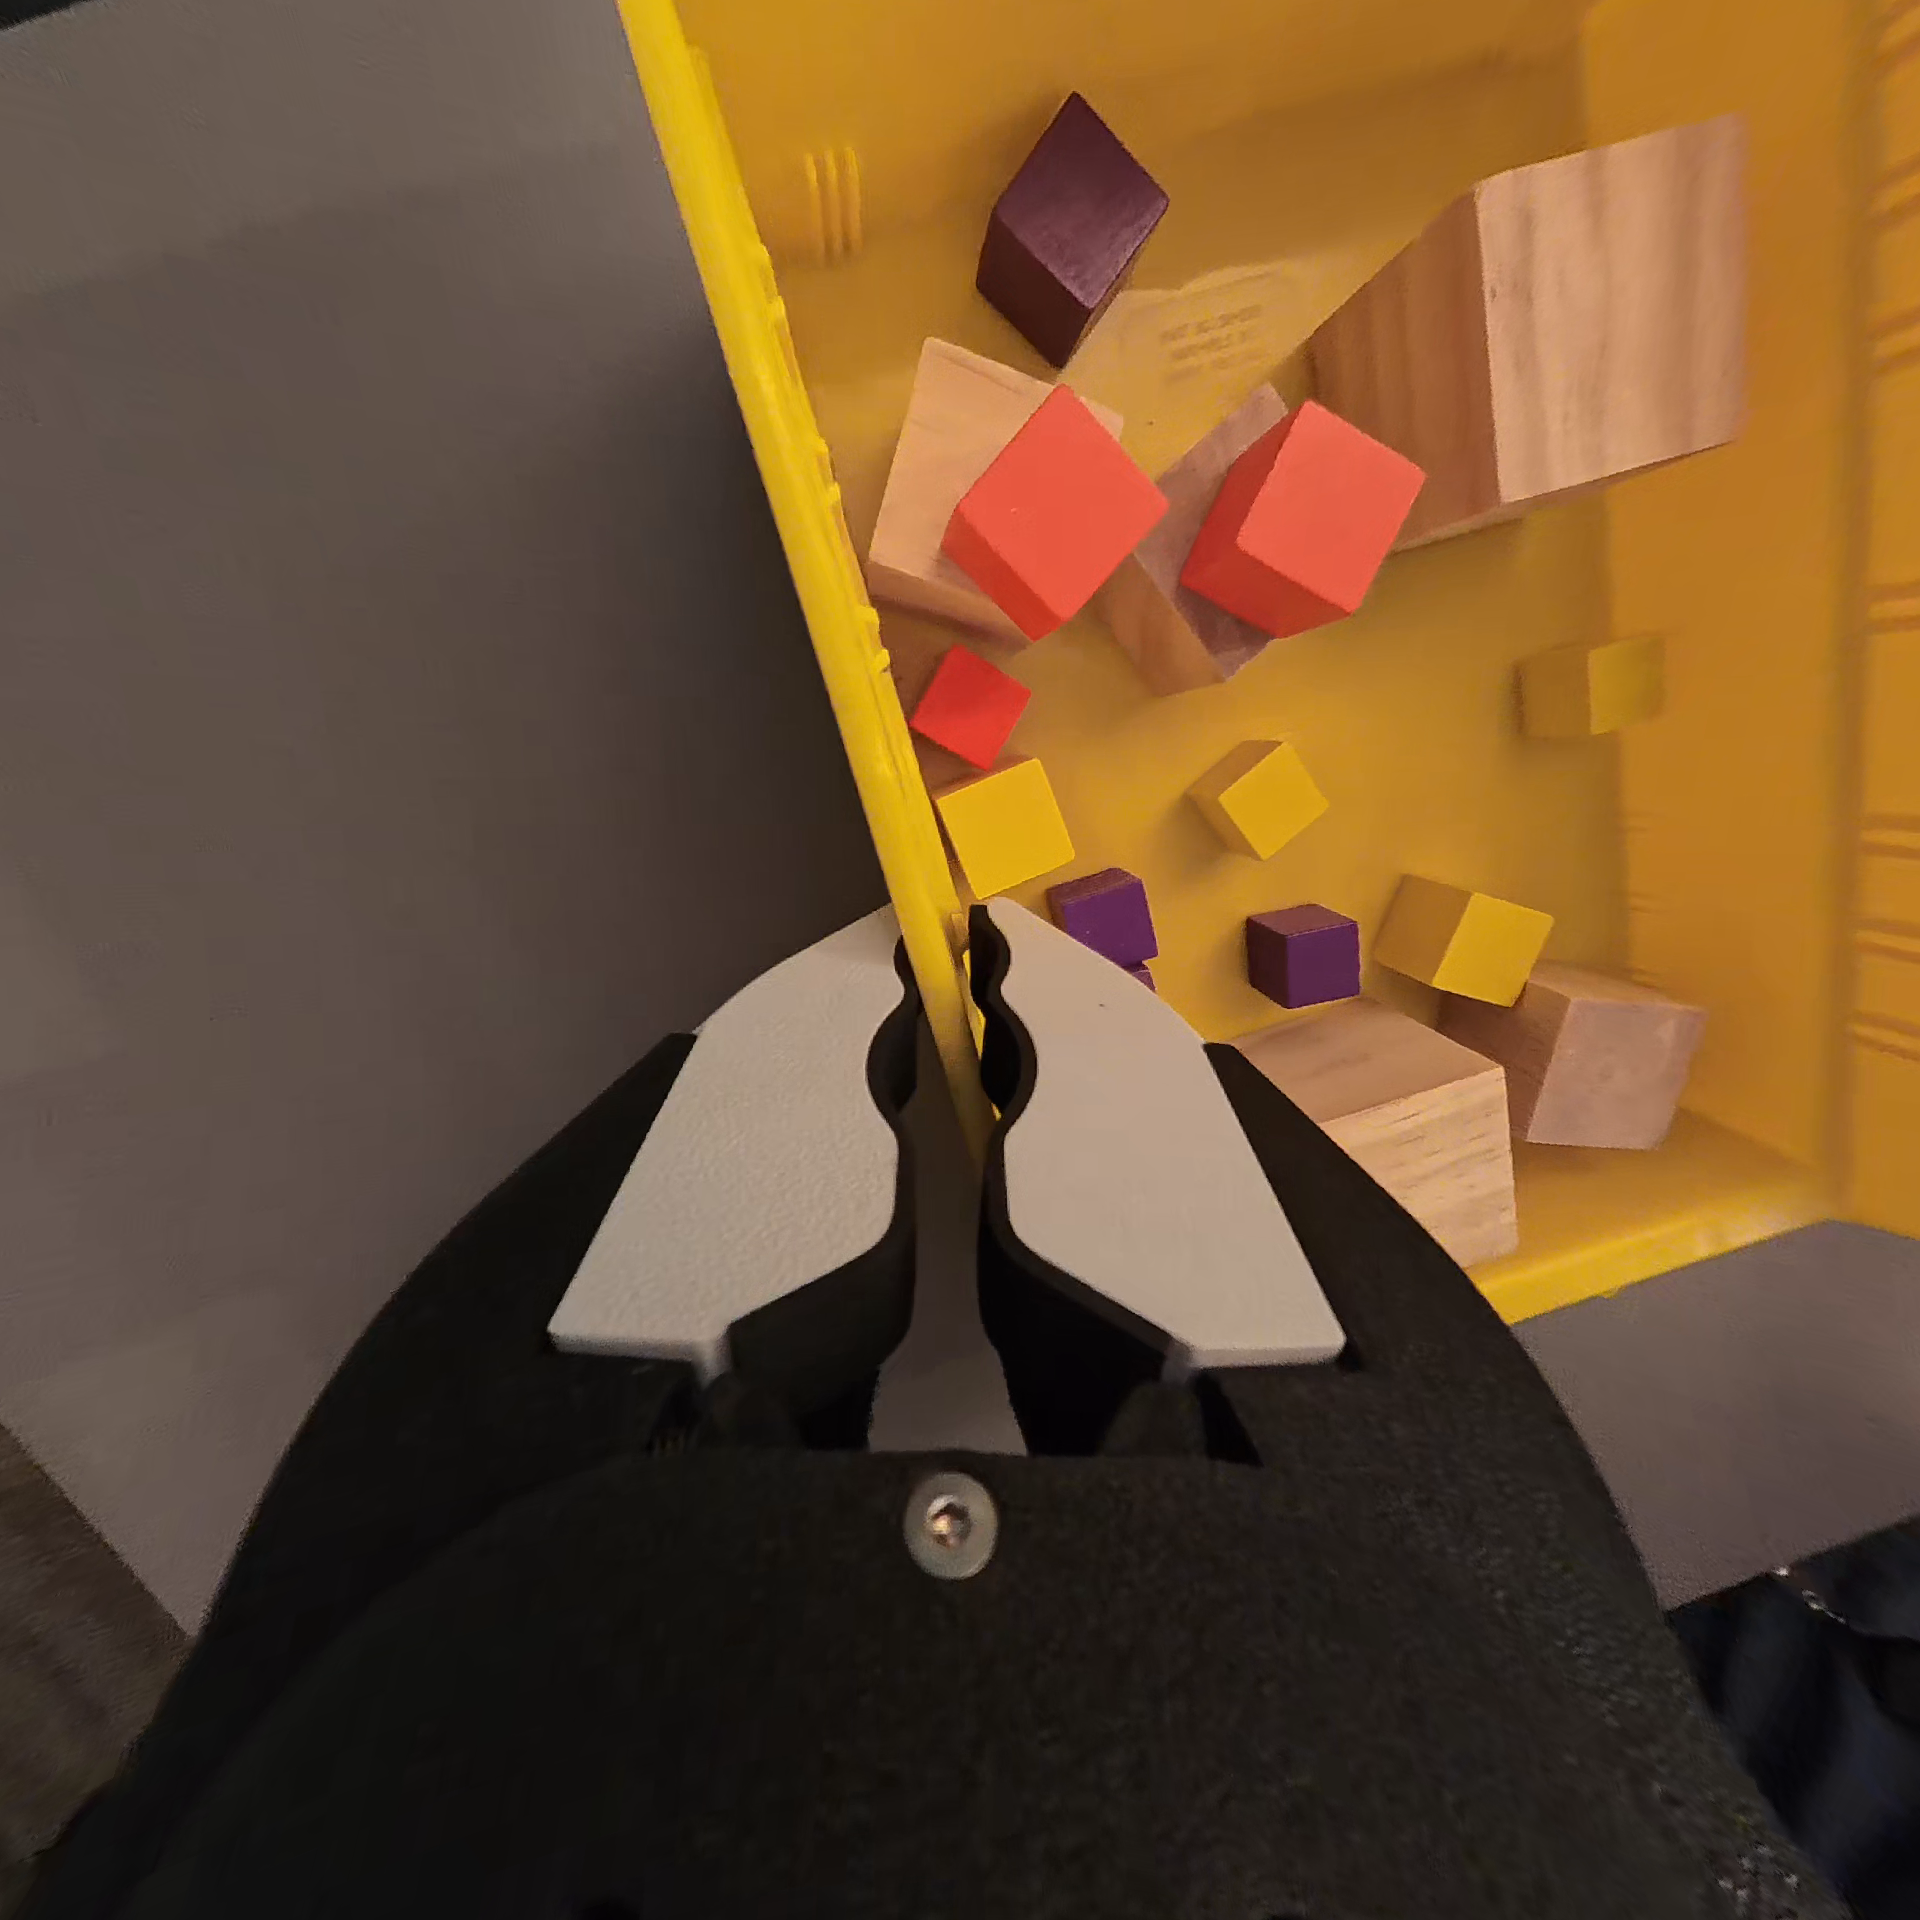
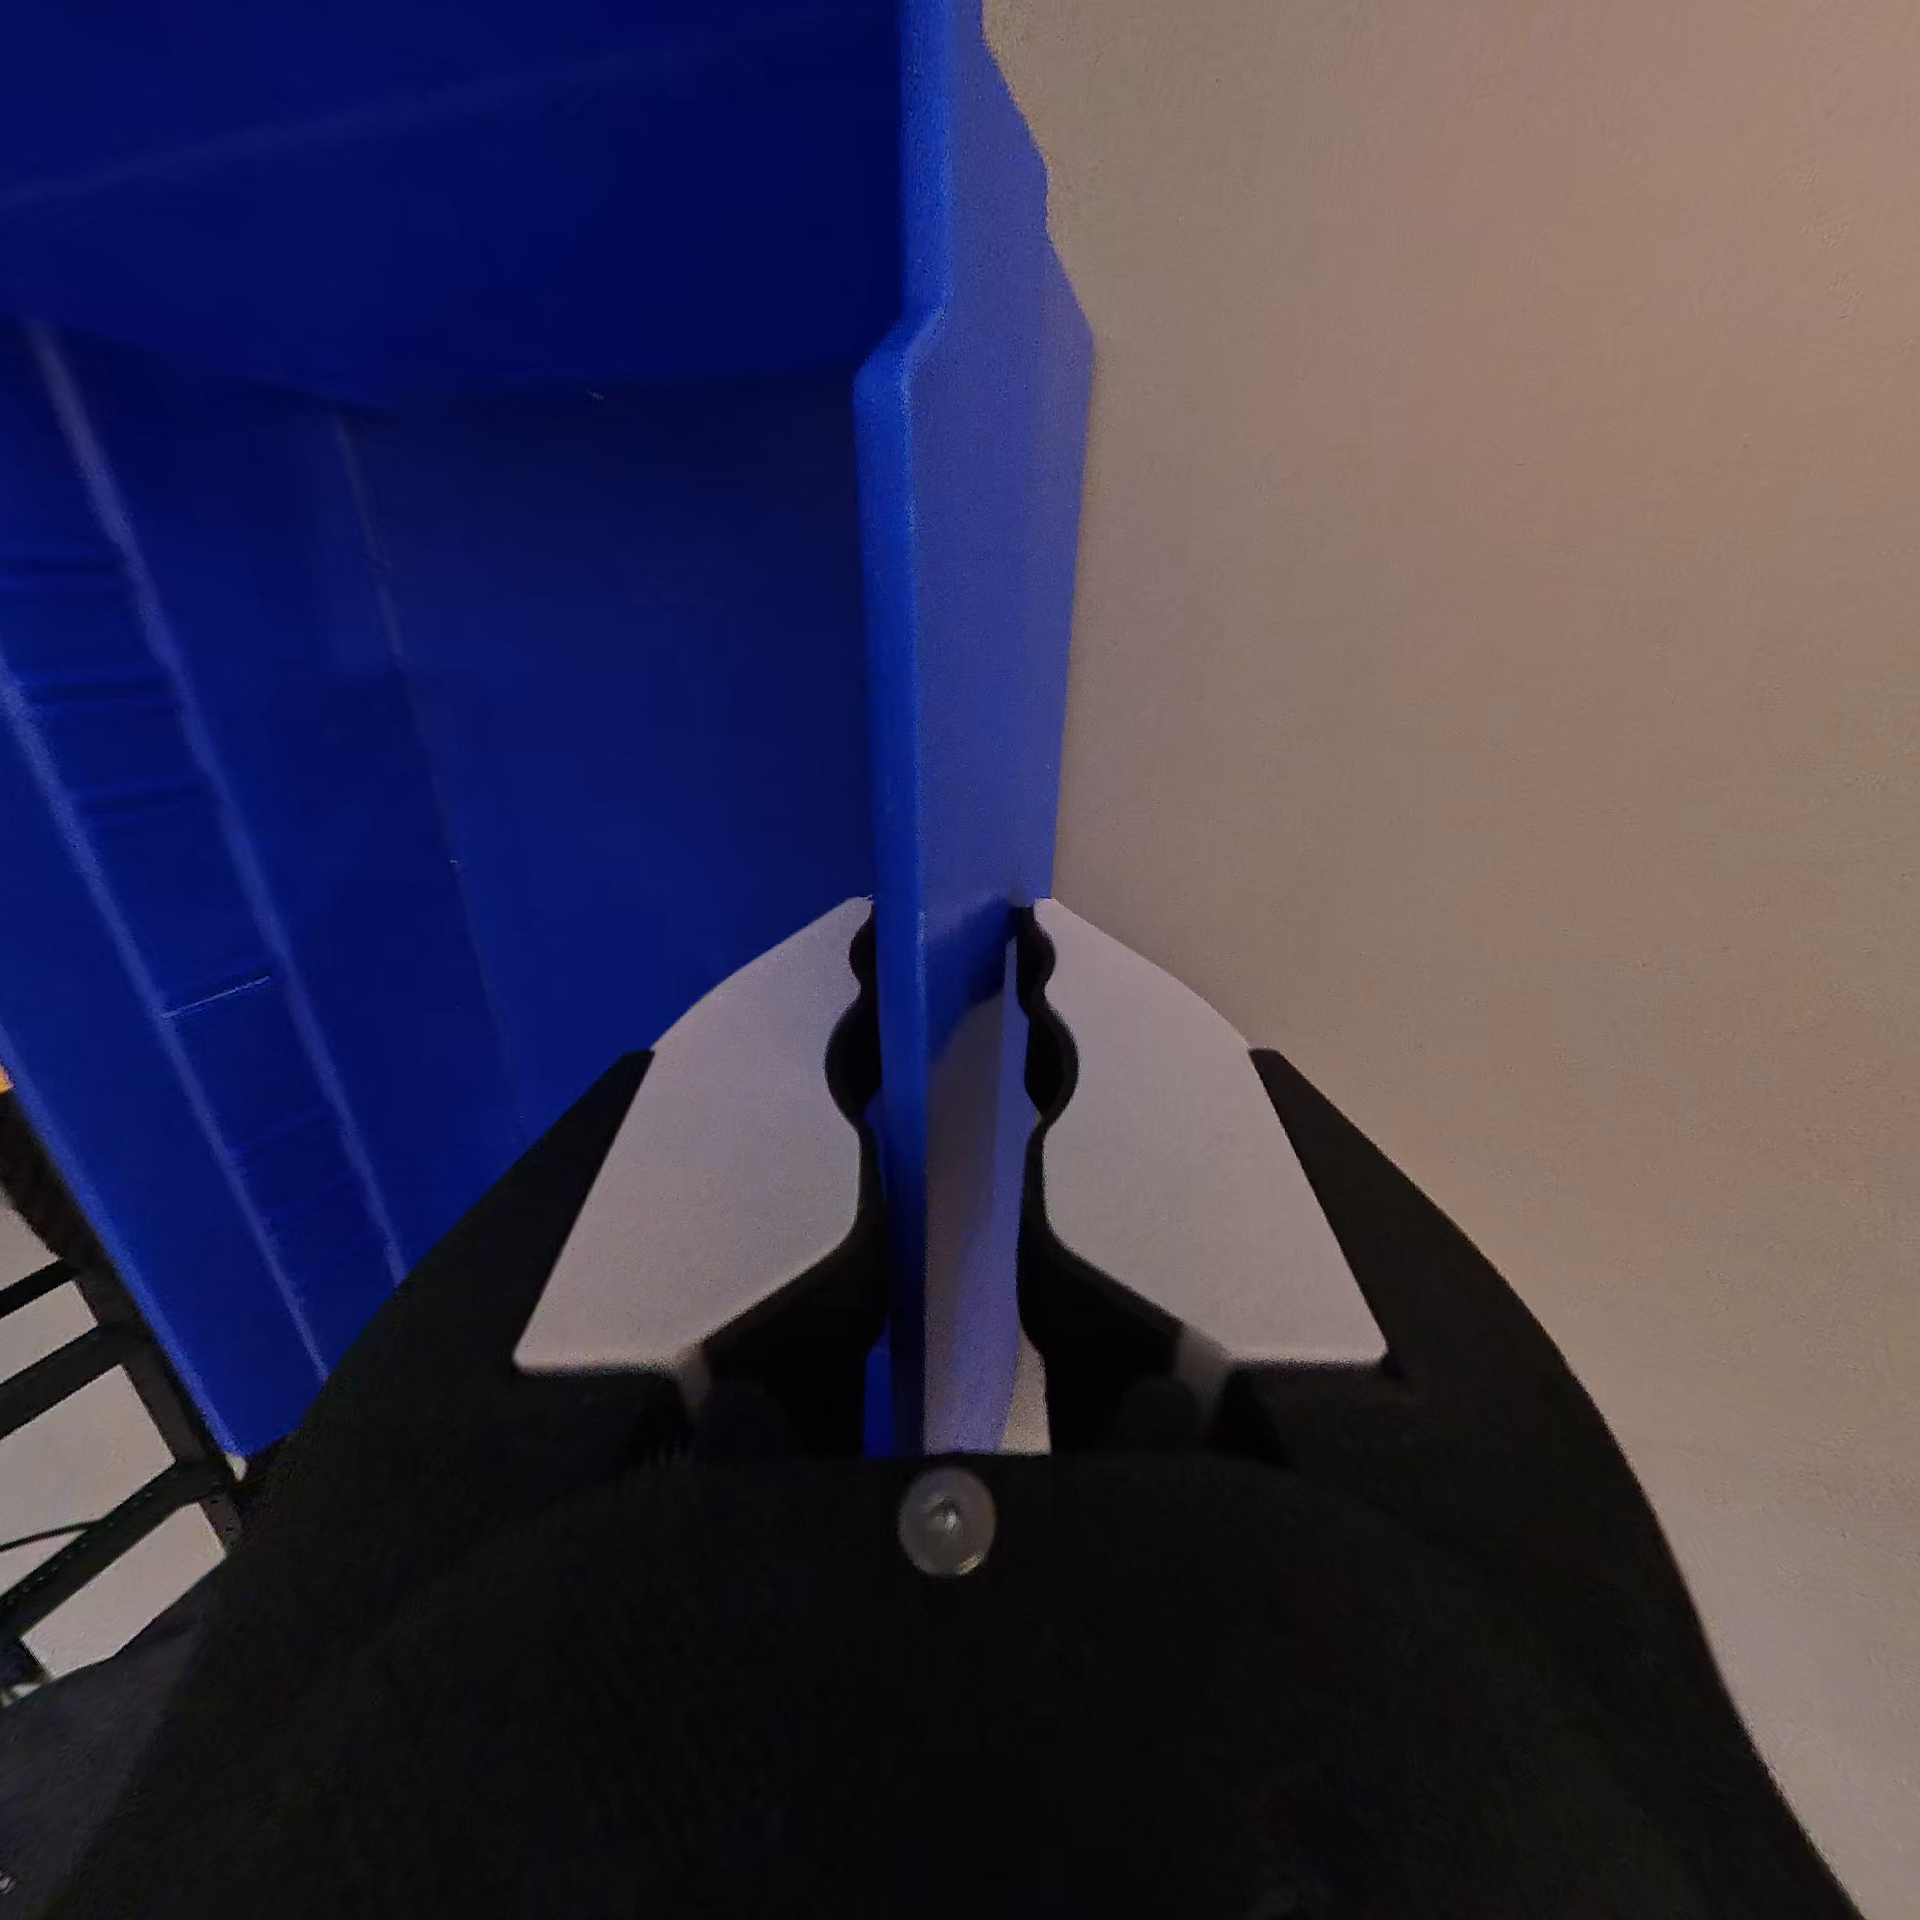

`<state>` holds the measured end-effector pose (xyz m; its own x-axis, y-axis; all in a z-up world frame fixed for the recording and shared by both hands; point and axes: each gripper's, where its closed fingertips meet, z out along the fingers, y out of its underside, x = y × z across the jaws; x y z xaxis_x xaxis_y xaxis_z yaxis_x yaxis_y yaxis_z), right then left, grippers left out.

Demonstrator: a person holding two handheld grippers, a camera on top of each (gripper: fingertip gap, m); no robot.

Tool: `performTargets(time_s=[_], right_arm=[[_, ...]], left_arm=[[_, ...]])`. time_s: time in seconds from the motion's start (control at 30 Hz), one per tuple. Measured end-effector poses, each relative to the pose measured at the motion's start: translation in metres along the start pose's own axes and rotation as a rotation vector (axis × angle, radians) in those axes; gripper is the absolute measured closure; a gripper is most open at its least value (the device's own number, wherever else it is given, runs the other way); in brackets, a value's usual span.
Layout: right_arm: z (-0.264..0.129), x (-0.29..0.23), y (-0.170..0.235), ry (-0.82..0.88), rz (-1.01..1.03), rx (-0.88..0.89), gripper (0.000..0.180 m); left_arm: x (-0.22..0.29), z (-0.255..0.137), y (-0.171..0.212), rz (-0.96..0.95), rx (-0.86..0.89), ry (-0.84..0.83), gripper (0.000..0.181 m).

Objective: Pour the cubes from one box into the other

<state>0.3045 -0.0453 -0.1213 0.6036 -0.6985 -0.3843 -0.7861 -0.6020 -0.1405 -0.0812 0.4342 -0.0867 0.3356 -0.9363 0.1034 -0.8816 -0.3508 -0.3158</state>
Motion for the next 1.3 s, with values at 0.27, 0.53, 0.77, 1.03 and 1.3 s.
performTargets(time_s=[0.27,0.53,0.77,1.03,1.3], right_arm=[[-0.086,-0.026,-0.038,-0.08,-0.141,0.524,0.157],[-0.264,-0.174,0.006,-0.607,-0.534,1.464,0.156],[-0.261,-0.257,0.019,-0.77,-0.748,1.463,0.154],[-0.218,-0.257,0.005,-0.397,-0.923,1.533,0.157],[-0.2,-0.243,0.003,-0.449,-0.962,1.517,0.154]], left_arm=[[-0.005,-0.002,0.003,-0.012,0.035,0.011,0.175],[-0.021,-0.01,0.021,-0.058,0.094,-0.002,0.175],[-0.034,-0.012,0.022,0.035,0.244,-0.127,0.173],[-0.034,-0.012,0.018,0.03,0.384,-0.144,0.172],[-0.037,-0.035,0.008,0.195,0.63,-0.453,0.159]])
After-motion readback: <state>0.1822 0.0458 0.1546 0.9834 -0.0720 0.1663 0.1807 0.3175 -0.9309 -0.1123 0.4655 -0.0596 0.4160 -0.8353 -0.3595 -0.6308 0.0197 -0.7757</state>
